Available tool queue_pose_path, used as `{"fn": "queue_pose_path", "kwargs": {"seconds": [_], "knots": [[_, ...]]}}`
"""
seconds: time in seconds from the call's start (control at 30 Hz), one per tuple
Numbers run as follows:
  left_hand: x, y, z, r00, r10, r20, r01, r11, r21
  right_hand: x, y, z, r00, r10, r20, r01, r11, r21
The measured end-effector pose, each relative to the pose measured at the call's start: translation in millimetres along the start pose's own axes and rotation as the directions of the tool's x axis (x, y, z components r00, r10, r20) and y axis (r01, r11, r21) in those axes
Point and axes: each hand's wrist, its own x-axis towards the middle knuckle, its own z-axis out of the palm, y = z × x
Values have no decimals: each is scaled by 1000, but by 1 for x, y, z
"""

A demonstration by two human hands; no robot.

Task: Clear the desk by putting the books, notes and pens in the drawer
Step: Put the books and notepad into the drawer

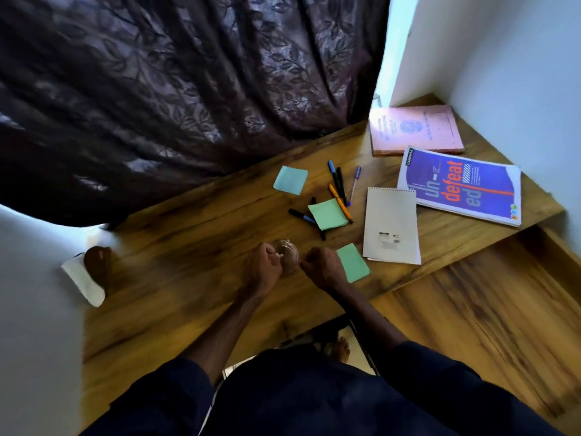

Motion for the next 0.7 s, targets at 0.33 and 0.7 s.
{"fn": "queue_pose_path", "kwargs": {"seconds": [0.33,0.7], "knots": [[42,-50,-9,958,-104,268,103,995,18,35,-24,45,980,198,-14,-198,967,-163],[77,-92,-16,865,-192,463,401,819,-410,34,-92,29,981,74,-181,-94,990,-104]]}}
